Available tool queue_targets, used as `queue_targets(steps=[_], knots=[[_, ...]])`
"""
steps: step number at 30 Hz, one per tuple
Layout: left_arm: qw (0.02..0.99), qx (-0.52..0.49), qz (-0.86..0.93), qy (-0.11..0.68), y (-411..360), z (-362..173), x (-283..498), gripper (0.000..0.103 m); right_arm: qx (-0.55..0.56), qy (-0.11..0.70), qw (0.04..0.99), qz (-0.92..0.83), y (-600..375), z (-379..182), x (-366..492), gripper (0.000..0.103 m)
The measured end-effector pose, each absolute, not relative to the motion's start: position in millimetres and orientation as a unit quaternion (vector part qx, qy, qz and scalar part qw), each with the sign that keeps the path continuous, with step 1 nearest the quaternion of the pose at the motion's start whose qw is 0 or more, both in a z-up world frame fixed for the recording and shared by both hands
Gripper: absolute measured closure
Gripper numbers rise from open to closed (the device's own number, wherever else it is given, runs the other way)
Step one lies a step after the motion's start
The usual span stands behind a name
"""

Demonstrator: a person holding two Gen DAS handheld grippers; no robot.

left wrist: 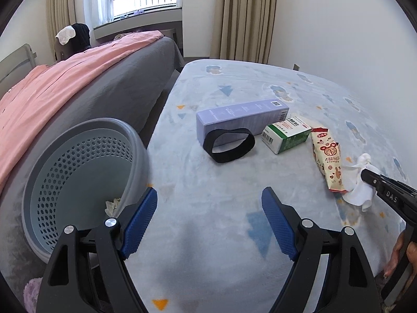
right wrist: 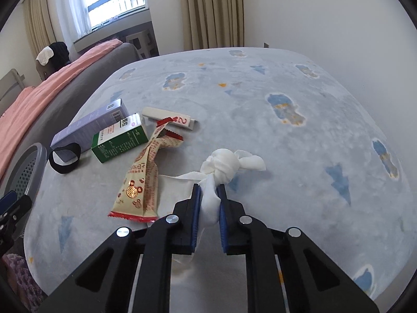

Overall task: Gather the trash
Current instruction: 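Grasp the cream-and-red snack bar wrapper with the left tool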

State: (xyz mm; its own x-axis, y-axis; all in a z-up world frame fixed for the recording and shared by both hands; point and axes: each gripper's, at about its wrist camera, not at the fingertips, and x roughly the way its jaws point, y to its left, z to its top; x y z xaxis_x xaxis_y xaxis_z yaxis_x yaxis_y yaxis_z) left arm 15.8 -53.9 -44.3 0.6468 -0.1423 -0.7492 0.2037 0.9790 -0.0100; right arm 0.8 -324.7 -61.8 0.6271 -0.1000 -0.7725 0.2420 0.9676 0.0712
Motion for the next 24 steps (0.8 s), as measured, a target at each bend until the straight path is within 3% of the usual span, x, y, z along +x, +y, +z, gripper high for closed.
queue_targets(steps=[24], knots=[[0.874, 0.097, -0.228, 0.418, -213.6, -55.9, 45.0, 0.024, 0.167, 0.384, 0.899, -0.13, -404.6, -62.5, -55.3, 0.089]])
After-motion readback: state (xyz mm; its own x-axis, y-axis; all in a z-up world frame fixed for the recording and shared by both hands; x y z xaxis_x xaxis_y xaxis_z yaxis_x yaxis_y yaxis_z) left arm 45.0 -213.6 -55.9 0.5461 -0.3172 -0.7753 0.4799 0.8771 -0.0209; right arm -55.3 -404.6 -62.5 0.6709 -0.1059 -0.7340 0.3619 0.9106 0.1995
